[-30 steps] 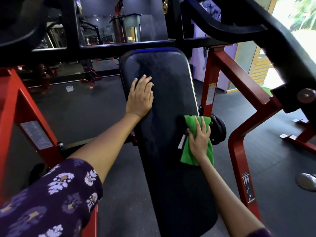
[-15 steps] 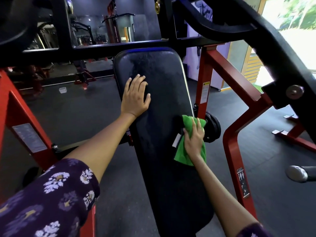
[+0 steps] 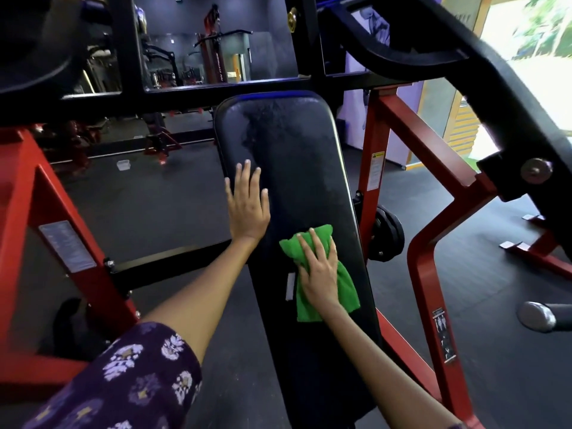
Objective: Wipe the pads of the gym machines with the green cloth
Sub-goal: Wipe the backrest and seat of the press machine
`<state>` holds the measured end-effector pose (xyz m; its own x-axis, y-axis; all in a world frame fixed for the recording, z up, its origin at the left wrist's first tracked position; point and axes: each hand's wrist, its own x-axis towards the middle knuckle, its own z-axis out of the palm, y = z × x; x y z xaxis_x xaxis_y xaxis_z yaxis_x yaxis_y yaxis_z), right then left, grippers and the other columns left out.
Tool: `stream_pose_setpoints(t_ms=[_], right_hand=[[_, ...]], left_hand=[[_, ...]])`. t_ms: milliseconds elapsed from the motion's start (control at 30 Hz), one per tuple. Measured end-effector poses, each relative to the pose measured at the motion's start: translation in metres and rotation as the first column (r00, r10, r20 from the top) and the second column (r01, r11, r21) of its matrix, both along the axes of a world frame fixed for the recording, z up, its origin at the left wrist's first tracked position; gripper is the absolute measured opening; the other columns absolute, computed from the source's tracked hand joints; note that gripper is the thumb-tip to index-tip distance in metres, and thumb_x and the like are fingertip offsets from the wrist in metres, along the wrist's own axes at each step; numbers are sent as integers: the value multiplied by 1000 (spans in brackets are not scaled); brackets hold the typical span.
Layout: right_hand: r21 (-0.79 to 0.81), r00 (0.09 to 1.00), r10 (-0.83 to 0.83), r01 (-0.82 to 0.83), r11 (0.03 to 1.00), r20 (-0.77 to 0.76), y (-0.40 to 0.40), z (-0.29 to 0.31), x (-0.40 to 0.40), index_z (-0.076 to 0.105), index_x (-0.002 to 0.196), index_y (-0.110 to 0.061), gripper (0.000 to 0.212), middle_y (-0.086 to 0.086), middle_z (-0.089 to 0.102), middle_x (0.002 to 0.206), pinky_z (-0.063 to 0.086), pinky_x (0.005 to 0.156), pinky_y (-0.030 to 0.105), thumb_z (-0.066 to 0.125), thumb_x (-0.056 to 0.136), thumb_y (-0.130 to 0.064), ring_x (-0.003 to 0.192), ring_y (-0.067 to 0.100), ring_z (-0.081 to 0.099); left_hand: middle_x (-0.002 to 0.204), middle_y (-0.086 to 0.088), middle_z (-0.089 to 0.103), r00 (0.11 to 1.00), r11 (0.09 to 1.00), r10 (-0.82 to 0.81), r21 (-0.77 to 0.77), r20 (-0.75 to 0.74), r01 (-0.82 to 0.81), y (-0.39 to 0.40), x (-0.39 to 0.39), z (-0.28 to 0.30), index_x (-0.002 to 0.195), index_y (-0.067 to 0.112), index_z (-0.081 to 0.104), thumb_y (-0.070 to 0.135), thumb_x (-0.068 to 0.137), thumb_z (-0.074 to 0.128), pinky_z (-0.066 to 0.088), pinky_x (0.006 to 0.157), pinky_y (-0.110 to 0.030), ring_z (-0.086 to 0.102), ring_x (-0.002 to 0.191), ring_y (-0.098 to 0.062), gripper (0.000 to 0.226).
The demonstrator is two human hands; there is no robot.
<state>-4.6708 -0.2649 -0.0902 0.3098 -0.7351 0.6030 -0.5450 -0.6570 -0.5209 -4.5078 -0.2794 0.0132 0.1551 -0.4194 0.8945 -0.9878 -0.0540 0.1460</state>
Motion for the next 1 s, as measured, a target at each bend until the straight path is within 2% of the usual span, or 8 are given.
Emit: stream_pose_setpoints(t_ms=[100,233,300,367,500,733,867,1000], right_hand=[[-93,996,81,-85,992,-49,19,8,27,30,147,-28,81,-2,21,156,17,110,59,65,76,-8,139,46,8],[-434,874,120,-349,831,-471,32,-53,7,27,145,-29,77,-3,16,157,24,103,63,54,74,-25,133,45,22],[-415,883,97,-310,855,-459,30,-70,-18,16,149,-34,88,-7,3,159,27,104,63,57,72,-21,135,41,21],[-289,962,48,-129,949,-270,20,-62,-28,19,148,-37,101,-10,11,158,31,104,63,68,65,-9,136,39,19],[-54,999,9,-11,998,-32,16,-16,-1,31,145,-30,83,-3,23,155,20,112,57,63,74,-3,140,44,11],[-411,881,111,-323,853,-460,41,-82,-7,22,149,-30,79,-2,14,158,22,109,60,46,74,-29,135,46,18],[-125,993,1,-15,992,-114,33,-94,-36,11,149,-40,98,-12,6,158,20,112,58,56,70,-5,142,36,6],[171,986,-81,56,984,143,12,-52,-22,32,146,-28,72,-13,10,154,16,115,56,58,85,0,144,37,1]], left_hand=[[147,-22,35,995,999,-25,-45,-97,20,-1,1,1,133,-1,45,20,96,41,10,114,-46,25,138,-27,43],[149,-24,29,970,999,-36,-31,-239,29,3,-1,-7,139,0,40,32,99,38,12,112,-52,20,140,-33,51],[151,-23,26,966,999,-42,4,-253,45,7,-3,-16,142,1,36,37,101,29,14,113,-51,17,141,-33,55],[152,-22,25,966,999,-34,15,-256,40,8,-3,-19,143,2,34,35,100,31,16,114,-51,17,141,-34,54],[154,-17,22,951,1000,-5,25,-308,13,7,-6,-18,145,9,34,35,98,32,15,111,-55,17,141,-42,54],[155,-15,21,914,997,-60,18,-400,73,34,-33,-66,144,23,26,42,102,17,38,103,-51,35,134,-42,47],[153,-15,24,903,996,-85,-16,-420,86,41,-42,-86,143,23,28,40,102,19,41,103,-50,42,129,-41,45],[152,-14,28,913,997,-59,-63,-404,36,38,-39,-92,142,21,32,36,103,22,46,99,-49,46,126,-40,43]])
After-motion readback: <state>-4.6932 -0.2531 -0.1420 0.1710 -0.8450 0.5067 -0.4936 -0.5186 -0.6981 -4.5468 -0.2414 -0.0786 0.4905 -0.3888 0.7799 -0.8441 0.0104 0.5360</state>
